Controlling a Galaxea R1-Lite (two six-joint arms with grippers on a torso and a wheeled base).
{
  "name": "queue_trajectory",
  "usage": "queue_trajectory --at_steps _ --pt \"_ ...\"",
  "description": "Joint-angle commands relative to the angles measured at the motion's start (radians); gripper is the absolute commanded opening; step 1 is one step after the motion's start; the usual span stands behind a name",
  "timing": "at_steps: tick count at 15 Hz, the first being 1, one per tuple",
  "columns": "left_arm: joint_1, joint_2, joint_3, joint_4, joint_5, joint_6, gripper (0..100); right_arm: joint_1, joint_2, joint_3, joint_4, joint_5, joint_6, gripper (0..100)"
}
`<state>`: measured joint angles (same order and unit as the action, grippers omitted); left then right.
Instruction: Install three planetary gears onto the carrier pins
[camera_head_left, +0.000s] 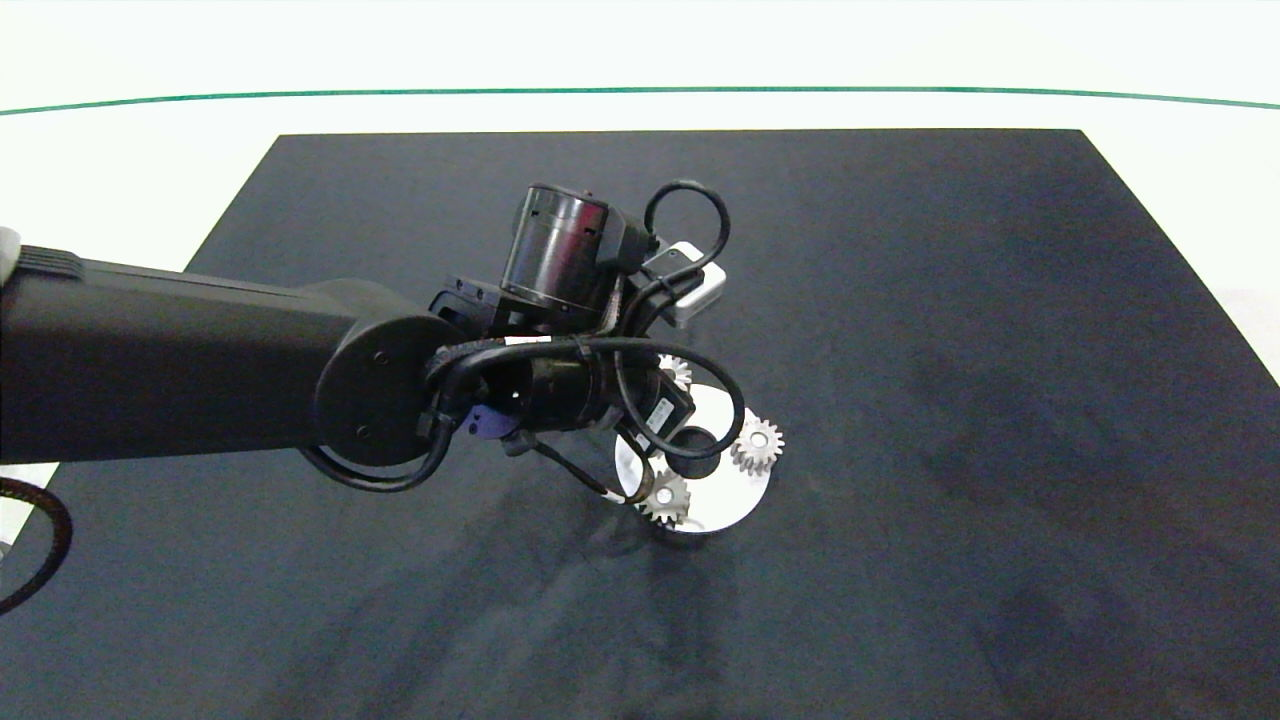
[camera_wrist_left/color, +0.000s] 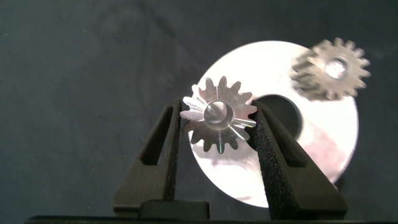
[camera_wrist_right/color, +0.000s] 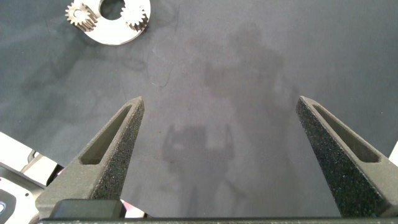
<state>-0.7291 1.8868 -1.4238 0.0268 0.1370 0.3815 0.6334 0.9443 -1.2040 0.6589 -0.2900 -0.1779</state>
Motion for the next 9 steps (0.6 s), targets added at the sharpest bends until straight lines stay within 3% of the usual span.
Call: queue_trajectory --at_steps 1,9 --pt "0.002 0.009 -0.006 0.001 0.001 0.002 1 0.0 0.001 0.0 0.004 0.0 0.0 100" --pt "0.001 0.009 0.013 -0.001 0.003 0.0 1 0.0 -0.001 0.0 0.004 -0.001 0.0 100"
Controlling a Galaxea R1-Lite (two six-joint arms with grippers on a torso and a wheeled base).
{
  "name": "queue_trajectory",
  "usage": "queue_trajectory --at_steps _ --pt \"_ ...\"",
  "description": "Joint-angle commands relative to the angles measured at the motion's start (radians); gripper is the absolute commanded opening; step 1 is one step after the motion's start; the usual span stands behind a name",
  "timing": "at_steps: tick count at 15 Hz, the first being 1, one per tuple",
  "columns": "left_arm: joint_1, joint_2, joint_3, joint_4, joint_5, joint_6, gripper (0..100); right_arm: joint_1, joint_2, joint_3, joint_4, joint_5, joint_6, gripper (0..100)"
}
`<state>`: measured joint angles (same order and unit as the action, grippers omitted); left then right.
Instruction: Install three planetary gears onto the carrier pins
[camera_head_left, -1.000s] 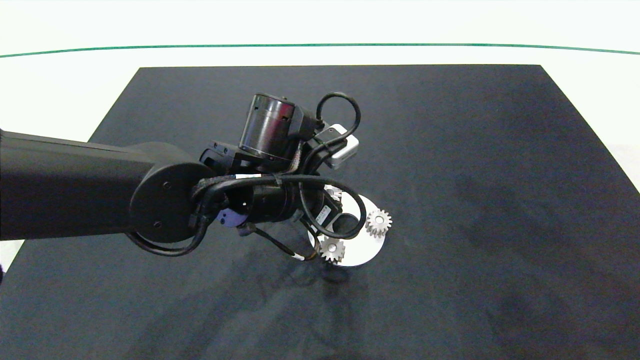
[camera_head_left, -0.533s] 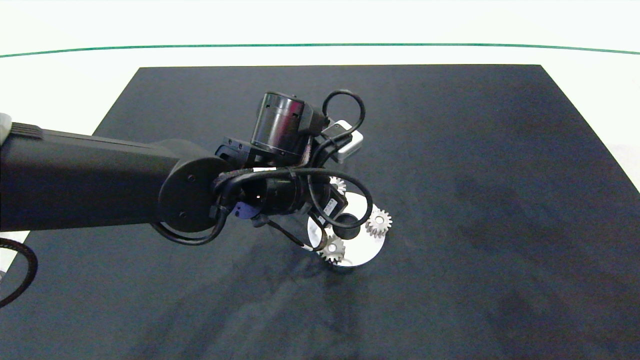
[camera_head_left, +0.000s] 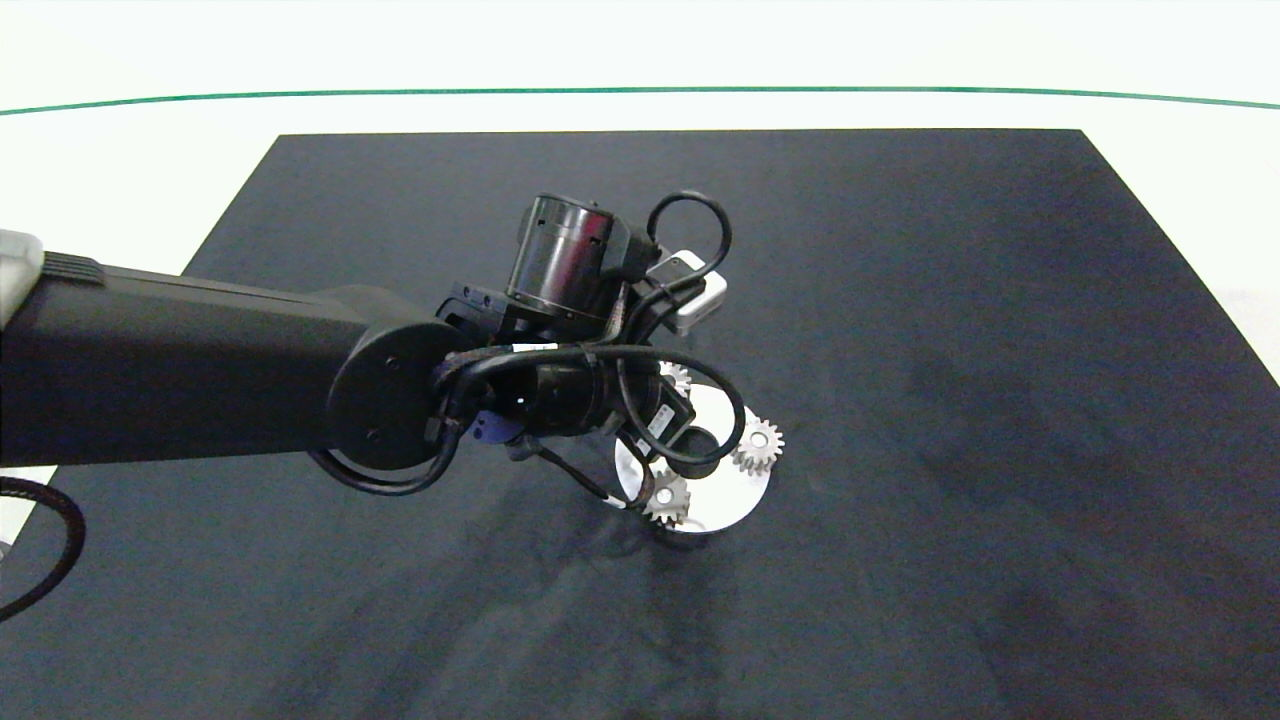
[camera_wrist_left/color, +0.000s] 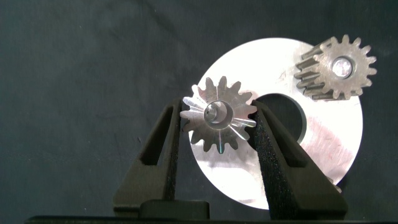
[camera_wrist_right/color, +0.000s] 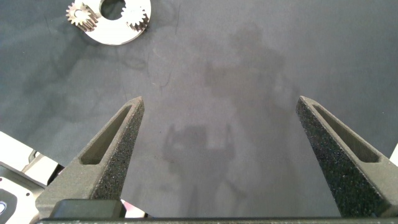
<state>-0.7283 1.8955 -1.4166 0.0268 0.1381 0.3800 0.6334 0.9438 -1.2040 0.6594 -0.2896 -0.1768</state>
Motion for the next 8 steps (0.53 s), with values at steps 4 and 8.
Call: queue_trajectory --at_steps 4,8 --pt "0.004 0.01 0.011 -0.004 0.0 0.003 1 0.0 0.0 0.001 0.005 -0.002 0.0 100" --pt "0.001 0.013 0.01 -0.005 0.002 0.003 1 0.002 0.0 0.001 0.003 -0.002 0.0 100"
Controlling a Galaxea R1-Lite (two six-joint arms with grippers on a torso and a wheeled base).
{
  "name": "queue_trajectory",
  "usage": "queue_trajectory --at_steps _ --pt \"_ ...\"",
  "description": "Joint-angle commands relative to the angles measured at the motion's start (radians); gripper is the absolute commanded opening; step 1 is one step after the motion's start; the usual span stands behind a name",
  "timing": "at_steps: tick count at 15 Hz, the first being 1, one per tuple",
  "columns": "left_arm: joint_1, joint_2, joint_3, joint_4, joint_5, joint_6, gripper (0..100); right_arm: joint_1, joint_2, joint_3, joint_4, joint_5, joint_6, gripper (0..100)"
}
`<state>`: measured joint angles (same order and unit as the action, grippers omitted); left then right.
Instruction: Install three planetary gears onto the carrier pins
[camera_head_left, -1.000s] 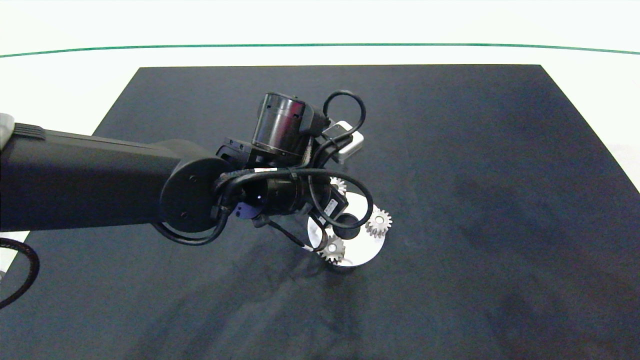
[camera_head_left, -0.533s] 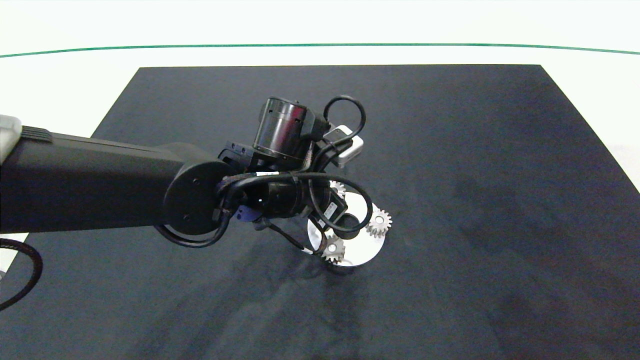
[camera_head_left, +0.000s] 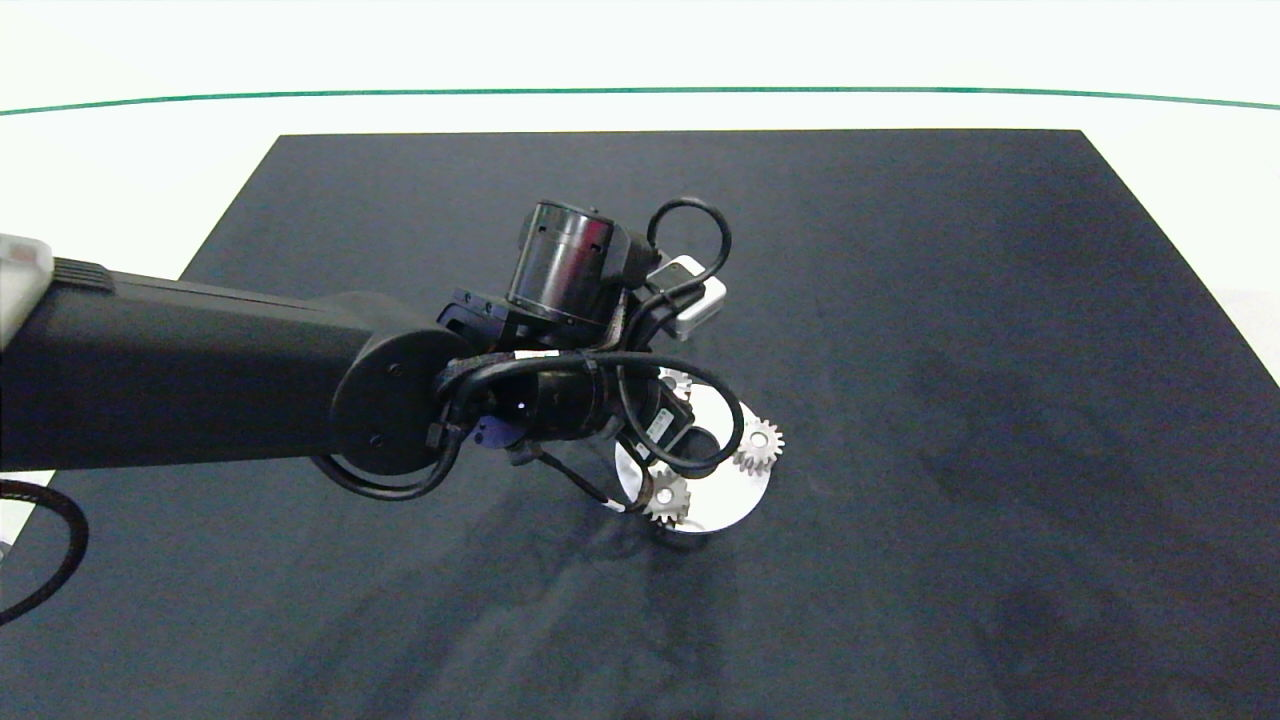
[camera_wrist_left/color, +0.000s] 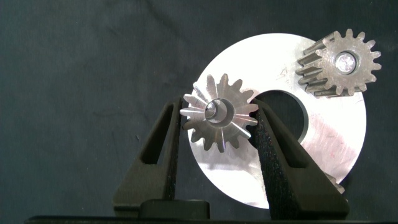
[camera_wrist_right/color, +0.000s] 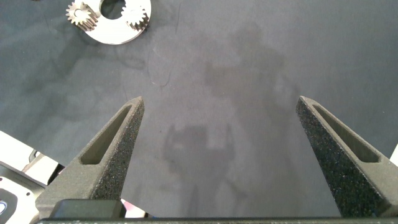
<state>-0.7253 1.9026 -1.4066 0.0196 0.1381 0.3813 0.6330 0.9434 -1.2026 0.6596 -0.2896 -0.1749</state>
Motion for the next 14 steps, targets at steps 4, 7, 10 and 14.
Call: queue_trajectory --at_steps 4,7,10,14 --pt "-0.002 0.015 -0.023 -0.003 0.002 0.002 1 0.001 0.0 0.0 0.003 -0.002 -0.002 100" --pt "-0.002 0.023 -0.04 -0.001 0.002 0.002 1 0.001 0.0 0.0 0.005 -0.002 0.0 100" --pt "0.001 0.021 -0.038 -0.001 0.002 0.002 1 0.002 0.0 0.0 0.005 0.0 0.0 100" --pt "0.01 0.009 -0.029 0.002 0.002 0.002 1 0.001 0.0 0.003 0.003 -0.002 0.0 100"
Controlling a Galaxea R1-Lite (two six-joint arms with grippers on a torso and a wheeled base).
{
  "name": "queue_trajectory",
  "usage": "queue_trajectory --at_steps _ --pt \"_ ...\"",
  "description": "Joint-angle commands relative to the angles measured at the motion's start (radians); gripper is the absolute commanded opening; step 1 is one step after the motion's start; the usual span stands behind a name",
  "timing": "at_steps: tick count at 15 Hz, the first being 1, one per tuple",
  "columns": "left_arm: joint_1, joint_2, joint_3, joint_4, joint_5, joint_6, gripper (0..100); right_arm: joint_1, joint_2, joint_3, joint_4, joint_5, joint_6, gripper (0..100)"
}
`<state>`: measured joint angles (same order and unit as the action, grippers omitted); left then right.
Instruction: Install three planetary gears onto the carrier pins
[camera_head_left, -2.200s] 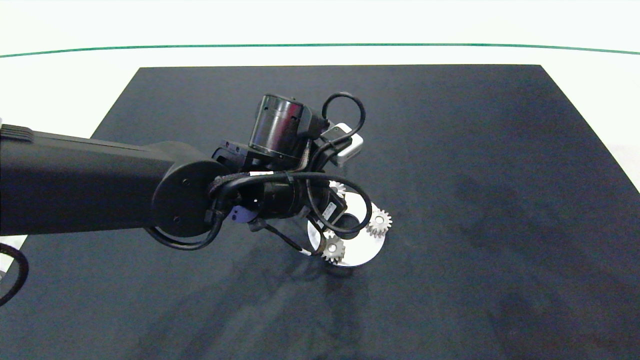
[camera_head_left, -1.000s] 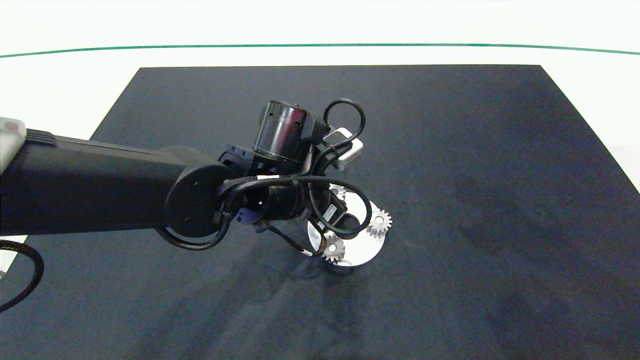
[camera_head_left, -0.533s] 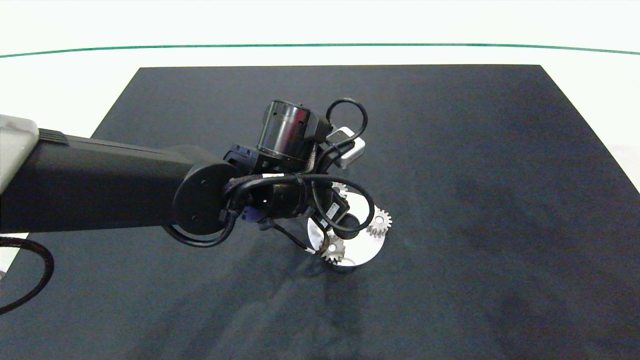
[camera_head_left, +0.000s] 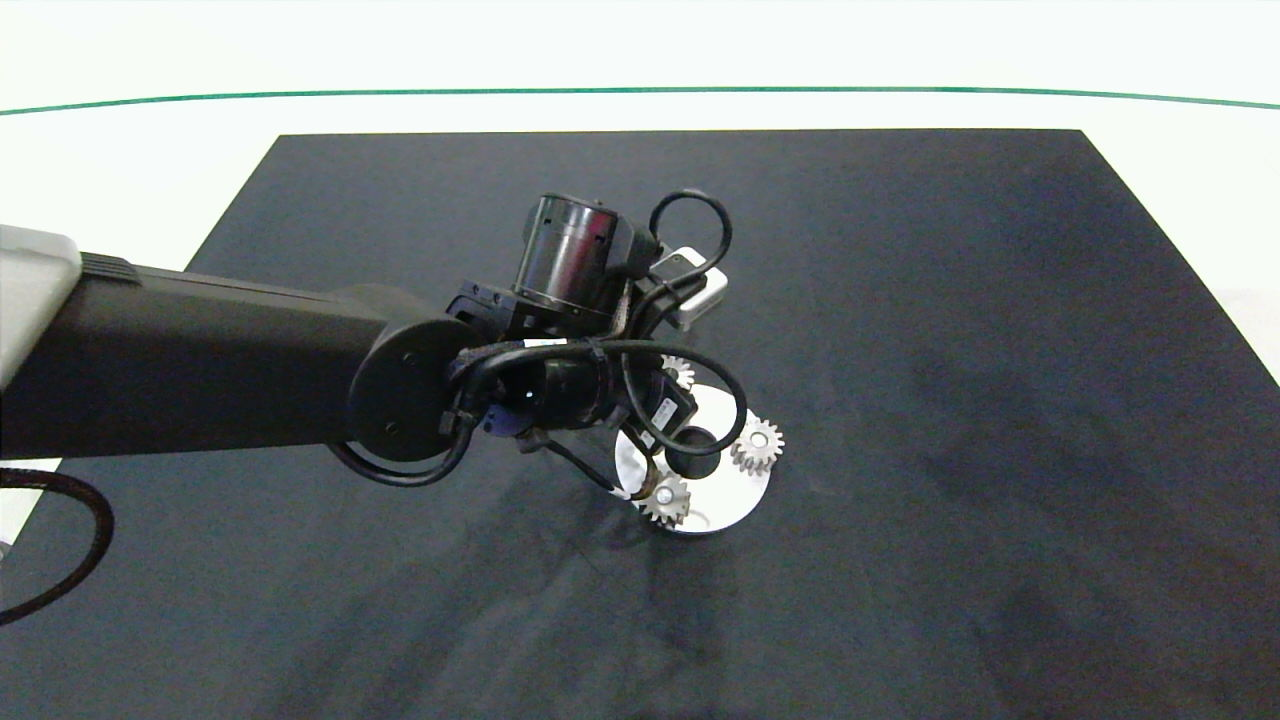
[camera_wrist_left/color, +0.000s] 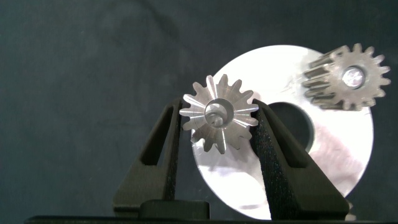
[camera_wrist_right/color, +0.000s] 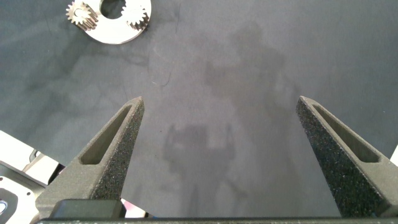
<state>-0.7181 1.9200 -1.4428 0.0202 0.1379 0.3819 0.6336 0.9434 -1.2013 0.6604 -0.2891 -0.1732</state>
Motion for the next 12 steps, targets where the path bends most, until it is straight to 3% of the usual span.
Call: queue_trajectory --at_steps 1,12 --pt "0.003 -0.01 0.01 0.001 0.002 0.002 1 0.0 0.0 0.002 0.004 -0.001 -0.002 100" --pt "0.008 -0.033 0.047 -0.003 0.002 -0.001 1 0.0 0.0 0.0 0.004 -0.002 -0.002 100"
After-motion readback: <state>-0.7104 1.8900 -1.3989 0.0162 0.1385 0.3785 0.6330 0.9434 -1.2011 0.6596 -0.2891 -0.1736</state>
